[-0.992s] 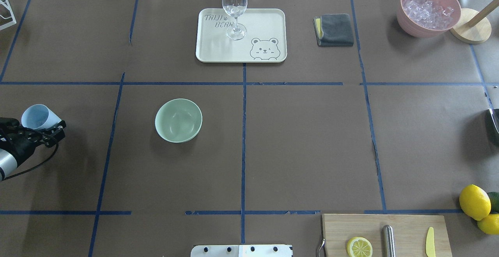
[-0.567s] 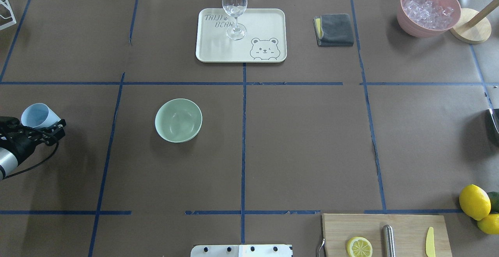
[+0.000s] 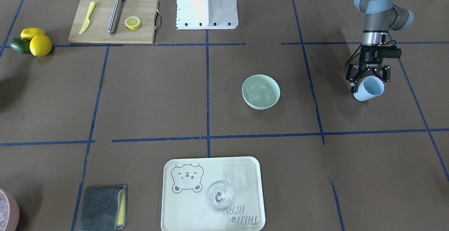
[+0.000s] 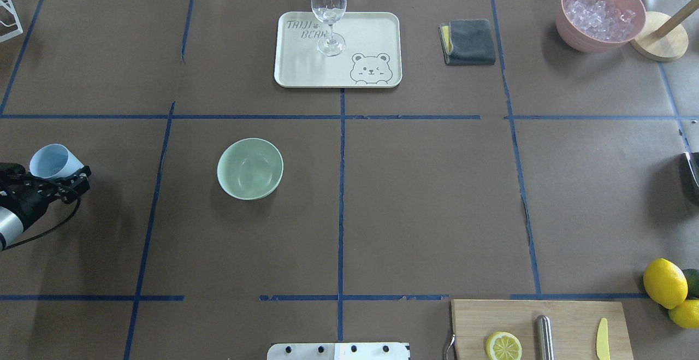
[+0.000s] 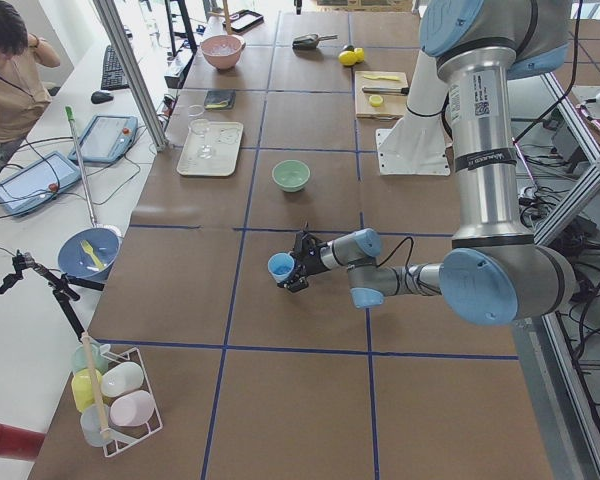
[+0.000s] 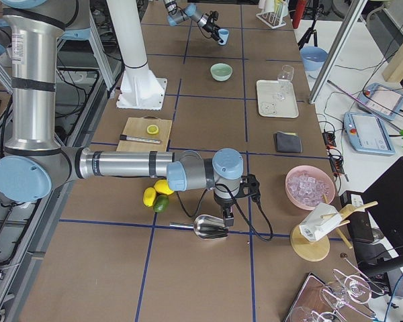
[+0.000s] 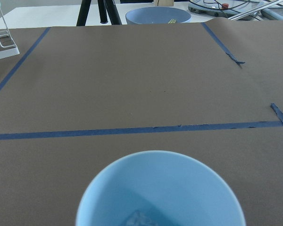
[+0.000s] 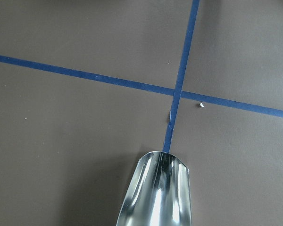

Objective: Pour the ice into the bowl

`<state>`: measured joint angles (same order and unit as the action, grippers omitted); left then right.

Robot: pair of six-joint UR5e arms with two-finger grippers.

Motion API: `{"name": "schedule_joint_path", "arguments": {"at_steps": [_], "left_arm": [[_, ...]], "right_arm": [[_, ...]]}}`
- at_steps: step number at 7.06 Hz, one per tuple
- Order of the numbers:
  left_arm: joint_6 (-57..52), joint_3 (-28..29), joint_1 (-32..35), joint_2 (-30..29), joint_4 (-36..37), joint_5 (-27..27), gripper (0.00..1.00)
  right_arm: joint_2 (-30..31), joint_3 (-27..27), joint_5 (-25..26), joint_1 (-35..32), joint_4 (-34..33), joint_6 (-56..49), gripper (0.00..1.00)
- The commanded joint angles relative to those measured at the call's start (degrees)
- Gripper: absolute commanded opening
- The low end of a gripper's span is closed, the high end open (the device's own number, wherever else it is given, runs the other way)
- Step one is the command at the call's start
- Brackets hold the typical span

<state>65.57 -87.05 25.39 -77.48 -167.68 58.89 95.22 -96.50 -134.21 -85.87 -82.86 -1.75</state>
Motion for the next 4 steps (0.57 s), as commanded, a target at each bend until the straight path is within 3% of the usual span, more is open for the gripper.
{"name": "schedule_joint_path", "arguments": {"at_steps": [1, 4], "left_arm": [[0.00, 0.48, 0.01, -0.30, -0.28, 0.00, 0.99], [0.00, 1.71, -0.17, -1.18, -0.28, 0.00, 0.99]], "right_arm": [[0.05, 0.00, 0.00, 0.00, 0.07, -0.01, 1.00], [-0.04, 0.00, 0.09, 0.00, 0.07, -0.01, 1.00]]}}
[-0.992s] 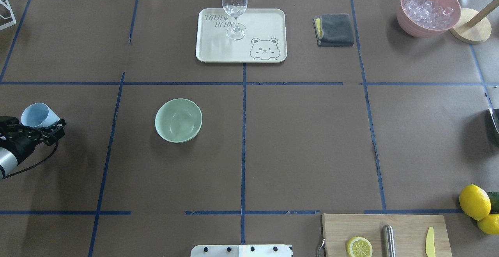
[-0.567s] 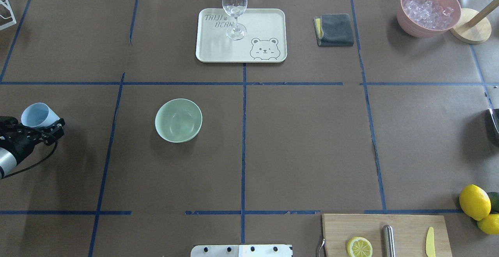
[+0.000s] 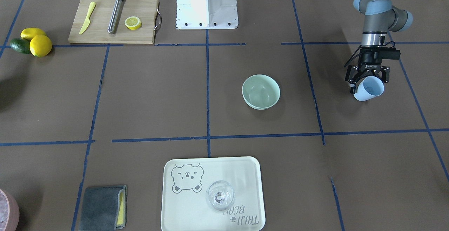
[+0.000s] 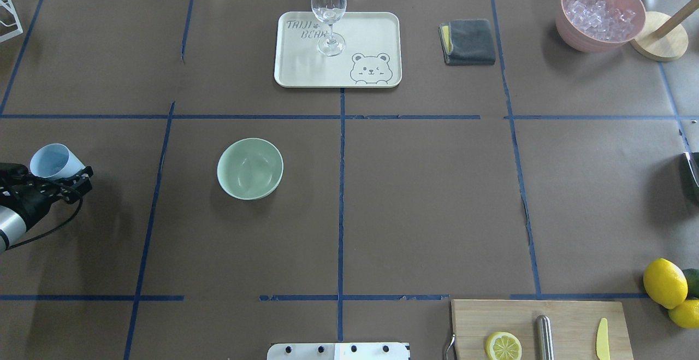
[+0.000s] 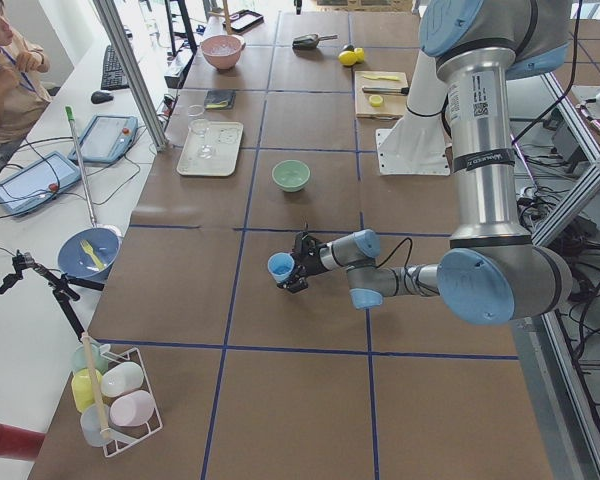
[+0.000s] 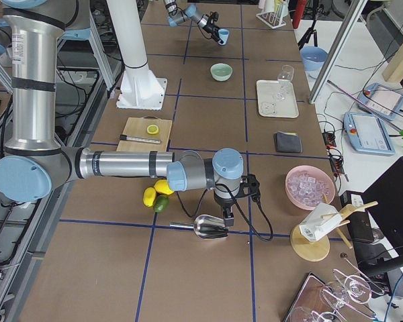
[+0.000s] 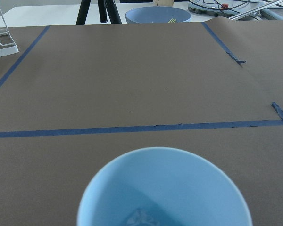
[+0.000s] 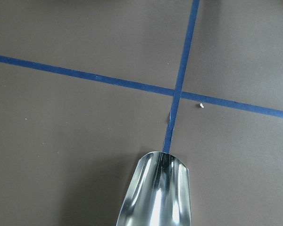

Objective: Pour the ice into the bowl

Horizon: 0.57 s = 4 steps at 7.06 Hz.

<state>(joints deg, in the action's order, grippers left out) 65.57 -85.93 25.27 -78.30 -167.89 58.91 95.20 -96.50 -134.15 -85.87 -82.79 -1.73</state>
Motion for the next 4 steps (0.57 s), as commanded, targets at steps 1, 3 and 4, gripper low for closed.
{"name": "schedule_joint_path", "arguments": {"at_steps": [1, 3, 4], "left_arm": [[0.00, 0.59, -0.05, -0.36, -0.07, -0.02, 0.98], [0.00, 0.67, 0.04, -0.36, -0.07, -0.02, 0.72], [-0.26, 0.67, 0.04, -0.36, 0.02, -0.11, 0.50]], "right_arm": [[-0.01, 0.00, 0.03, 0.00, 0.00, 0.06, 1.00], [-0.01, -0.09, 0.03, 0.00, 0.00, 0.06, 1.00], [-0.01, -0.09, -0.06, 0.00, 0.00, 0.06, 1.00]]}}
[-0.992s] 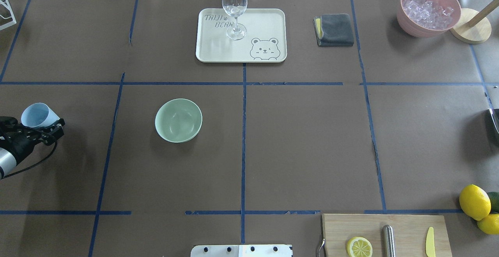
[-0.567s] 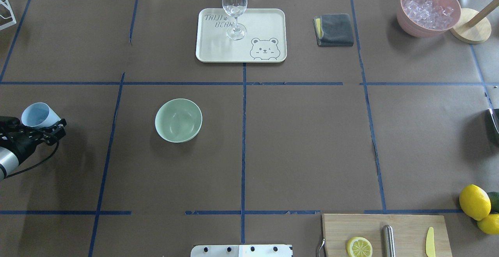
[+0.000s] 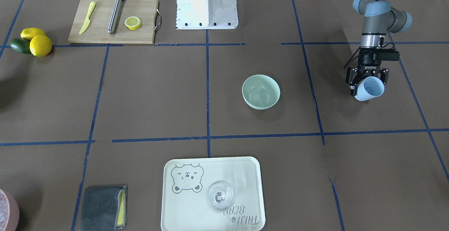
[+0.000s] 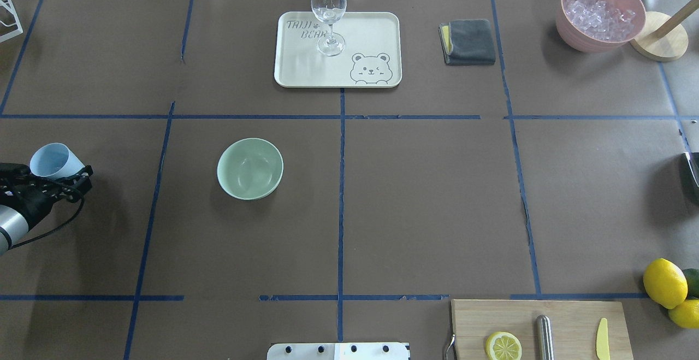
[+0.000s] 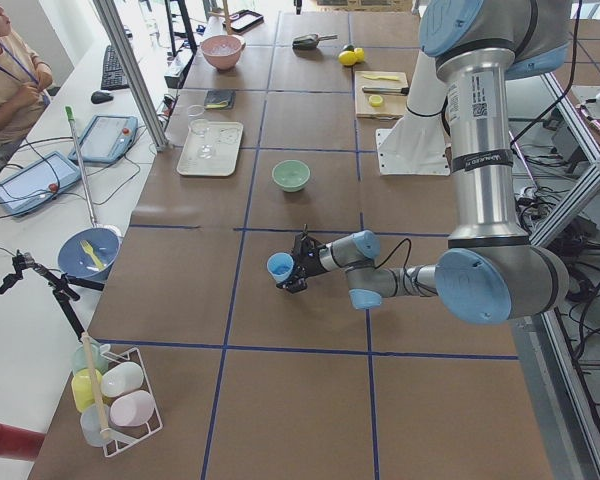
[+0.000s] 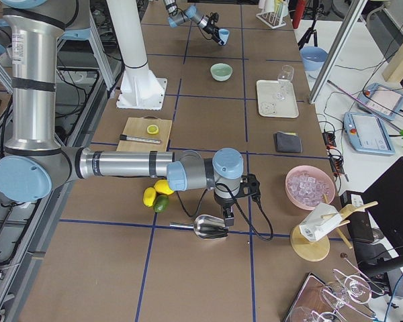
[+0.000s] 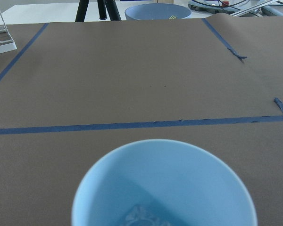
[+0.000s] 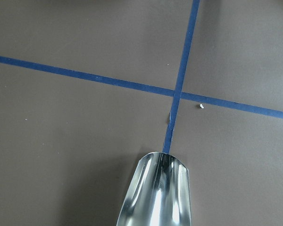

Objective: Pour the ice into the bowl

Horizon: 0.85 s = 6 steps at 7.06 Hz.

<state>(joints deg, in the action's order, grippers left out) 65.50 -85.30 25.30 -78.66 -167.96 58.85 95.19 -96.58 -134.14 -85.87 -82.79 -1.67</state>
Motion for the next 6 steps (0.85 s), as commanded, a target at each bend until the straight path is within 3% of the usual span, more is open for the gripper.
{"name": "schedule_joint_path", "arguments": {"at_steps": [1, 2, 4, 6], "left_arm": [[-0.55, -0.30, 0.10, 0.17, 0.09, 0.04, 0.20], [-0.72, -0.92, 0.18, 0.69, -0.09, 0.30, 0.00], [-16.09, -4.68, 0.45, 0.88, -0.09, 0.13, 0.00], [-24.79, -10.91, 2.37, -1.13, 0.17, 2.39, 0.14]], "right_arm": [[0.00, -0.01, -0.07, 0.00, 0.00, 0.00, 1.00], [0.00, -0.01, -0.07, 0.00, 0.00, 0.00, 1.00], [0.00, -0.19, -0.07, 0.00, -0.09, 0.00, 1.00], [0.09, -0.19, -0.07, 0.00, -0.09, -0.08, 1.00]]}}
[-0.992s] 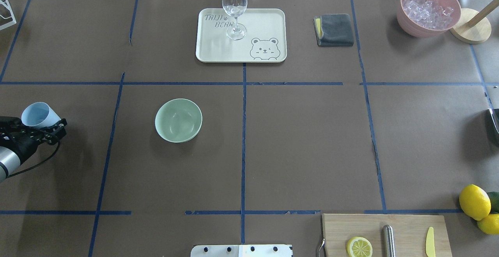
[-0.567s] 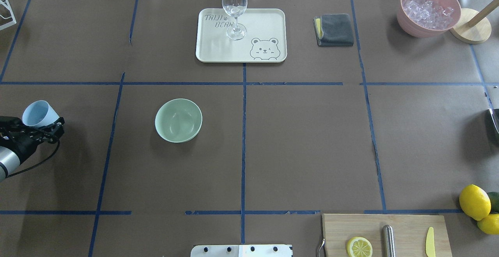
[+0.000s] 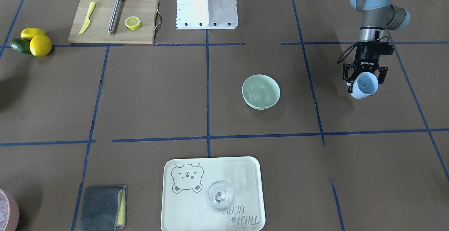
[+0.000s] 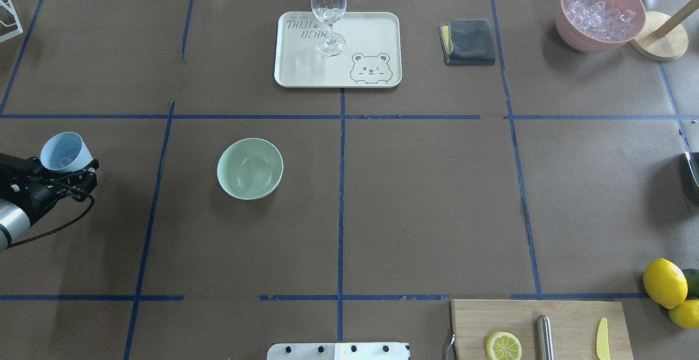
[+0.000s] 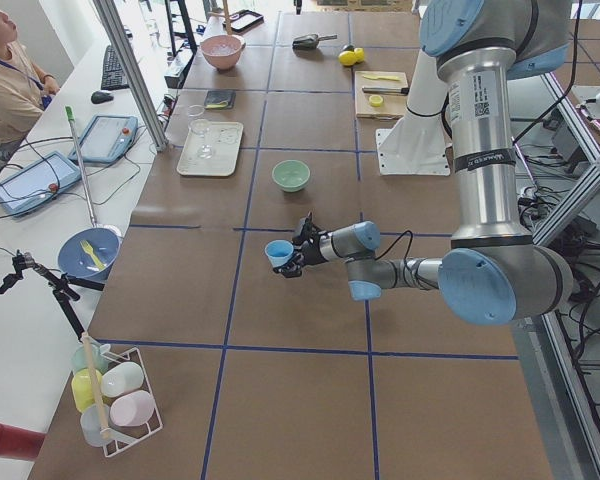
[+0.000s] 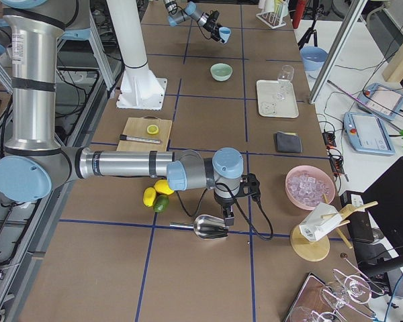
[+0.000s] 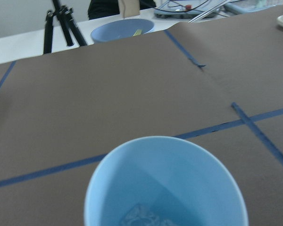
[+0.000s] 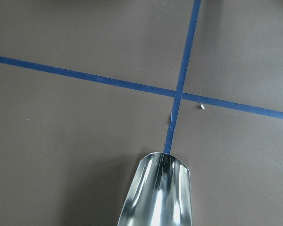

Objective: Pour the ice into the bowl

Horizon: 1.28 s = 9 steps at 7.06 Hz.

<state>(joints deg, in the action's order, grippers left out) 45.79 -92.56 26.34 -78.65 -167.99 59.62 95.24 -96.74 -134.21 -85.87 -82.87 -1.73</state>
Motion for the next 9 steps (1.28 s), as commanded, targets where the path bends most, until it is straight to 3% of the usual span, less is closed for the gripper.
{"name": "schedule_joint_path", "arguments": {"at_steps": [1, 4, 6, 8, 9], "left_arm": [[-5.53, -3.59, 2.82, -3.76, 0.46, 5.30, 0.09], [-26.97, -4.03, 2.92, -5.98, 0.55, 1.74, 0.00], [-28.74, -4.12, 3.19, -7.13, 0.47, 1.38, 0.00], [-29.26, -3.42, 2.66, -8.26, 0.82, -5.70, 0.00], [-29.61, -3.42, 2.49, -9.58, 2.99, -5.83, 0.00]], "right_arm": [[0.04, -0.02, 0.00, 0.00, -0.01, -0.03, 1.00], [0.12, -0.02, 0.00, 0.00, 0.07, -0.12, 1.00], [0.12, -0.11, 0.00, 0.00, 0.07, -0.12, 1.00], [0.21, -0.11, 0.00, 0.00, 0.07, -0.12, 1.00], [0.65, -0.55, 0.00, 0.00, 0.07, -0.12, 1.00]]}}
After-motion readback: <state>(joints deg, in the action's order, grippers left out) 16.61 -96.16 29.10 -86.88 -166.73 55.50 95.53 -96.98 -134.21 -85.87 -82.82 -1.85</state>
